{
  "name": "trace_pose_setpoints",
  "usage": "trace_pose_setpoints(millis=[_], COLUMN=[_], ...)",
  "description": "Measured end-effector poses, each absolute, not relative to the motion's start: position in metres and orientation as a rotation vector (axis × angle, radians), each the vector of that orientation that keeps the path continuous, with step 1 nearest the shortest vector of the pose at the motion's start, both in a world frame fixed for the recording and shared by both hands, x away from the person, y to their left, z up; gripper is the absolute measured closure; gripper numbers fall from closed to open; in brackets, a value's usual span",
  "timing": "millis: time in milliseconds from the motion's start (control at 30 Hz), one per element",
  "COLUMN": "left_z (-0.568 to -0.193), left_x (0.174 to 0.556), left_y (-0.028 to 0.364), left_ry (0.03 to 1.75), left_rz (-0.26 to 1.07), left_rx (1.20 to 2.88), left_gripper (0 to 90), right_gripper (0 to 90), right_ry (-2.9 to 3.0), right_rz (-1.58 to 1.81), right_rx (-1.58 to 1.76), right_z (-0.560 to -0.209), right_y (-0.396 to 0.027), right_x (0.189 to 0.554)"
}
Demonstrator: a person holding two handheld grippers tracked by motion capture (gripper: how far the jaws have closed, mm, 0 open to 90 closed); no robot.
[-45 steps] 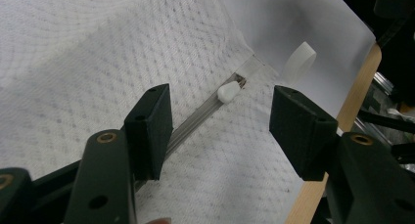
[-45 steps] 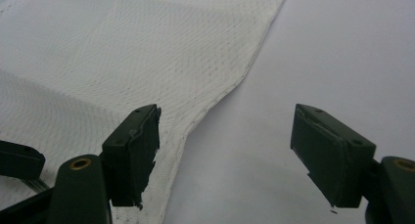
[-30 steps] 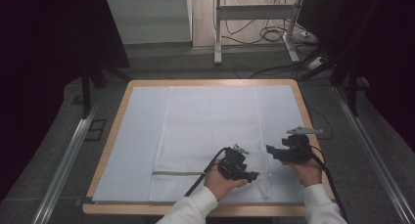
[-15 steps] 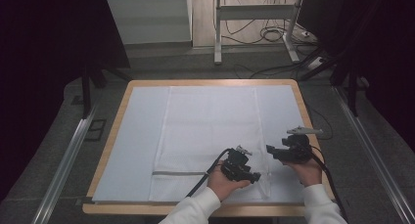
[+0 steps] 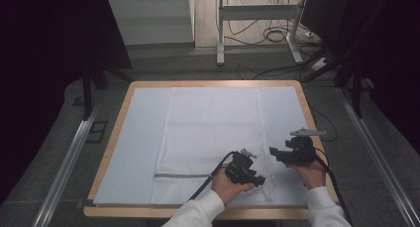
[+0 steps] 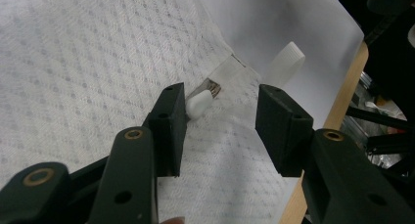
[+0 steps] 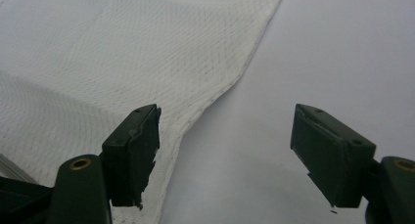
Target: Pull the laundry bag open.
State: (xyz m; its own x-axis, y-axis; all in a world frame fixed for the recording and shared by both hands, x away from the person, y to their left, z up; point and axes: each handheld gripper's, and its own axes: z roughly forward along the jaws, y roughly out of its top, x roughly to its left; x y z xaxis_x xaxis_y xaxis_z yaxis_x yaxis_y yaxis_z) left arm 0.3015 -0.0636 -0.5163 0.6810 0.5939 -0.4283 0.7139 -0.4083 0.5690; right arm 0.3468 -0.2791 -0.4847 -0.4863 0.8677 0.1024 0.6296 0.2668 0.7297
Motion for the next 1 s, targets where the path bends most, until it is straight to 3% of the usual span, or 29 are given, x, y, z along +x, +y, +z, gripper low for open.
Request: trace_pose_setpoints(millis=[300, 1000], left_z=[-0.52, -0.5253], left_x=[0.3023, 0.3056], left_y=[-0.0686, -0.07], left_ry=[1.007, 1.008], left_rz=[-0.212, -0.175], left_rx=[2.134, 2.125], left_gripper=[58.1, 83.9], right_gripper=[25.9, 25.9], right_ry=[2.227, 2.221], right_rz=[1.056, 1.064], right_rx=[1.367, 1.369], right_z=[-0.4845, -0.4832], right_y=[-0.2787, -0.2798], right_x=[0.3464, 0.3462])
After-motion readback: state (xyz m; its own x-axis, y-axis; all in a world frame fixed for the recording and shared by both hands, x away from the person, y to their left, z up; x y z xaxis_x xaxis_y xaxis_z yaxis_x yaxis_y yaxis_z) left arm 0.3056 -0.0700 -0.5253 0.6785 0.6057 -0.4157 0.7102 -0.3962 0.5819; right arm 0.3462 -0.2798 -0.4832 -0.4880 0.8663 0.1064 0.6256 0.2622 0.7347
